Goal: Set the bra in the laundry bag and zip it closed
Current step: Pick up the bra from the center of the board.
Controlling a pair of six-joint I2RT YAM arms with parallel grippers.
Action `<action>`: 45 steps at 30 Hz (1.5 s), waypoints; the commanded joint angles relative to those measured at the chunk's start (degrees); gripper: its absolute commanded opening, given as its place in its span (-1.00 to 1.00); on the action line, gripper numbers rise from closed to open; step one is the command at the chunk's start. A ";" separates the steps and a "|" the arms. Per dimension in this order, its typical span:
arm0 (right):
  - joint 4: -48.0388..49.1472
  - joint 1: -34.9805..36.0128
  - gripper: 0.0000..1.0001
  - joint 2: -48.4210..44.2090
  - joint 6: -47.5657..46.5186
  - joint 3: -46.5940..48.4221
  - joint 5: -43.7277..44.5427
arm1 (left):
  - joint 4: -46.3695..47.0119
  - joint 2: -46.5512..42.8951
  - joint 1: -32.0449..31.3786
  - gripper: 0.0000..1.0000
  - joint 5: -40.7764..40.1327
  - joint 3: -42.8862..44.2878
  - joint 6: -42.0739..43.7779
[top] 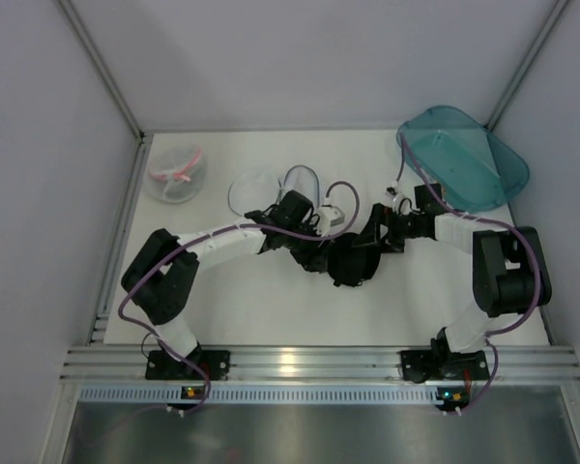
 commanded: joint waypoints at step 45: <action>0.09 1.69 -1.00 -7.83 -0.06 8.74 -8.35 | -7.07 -13.91 18.13 0.77 7.11 8.01 -7.90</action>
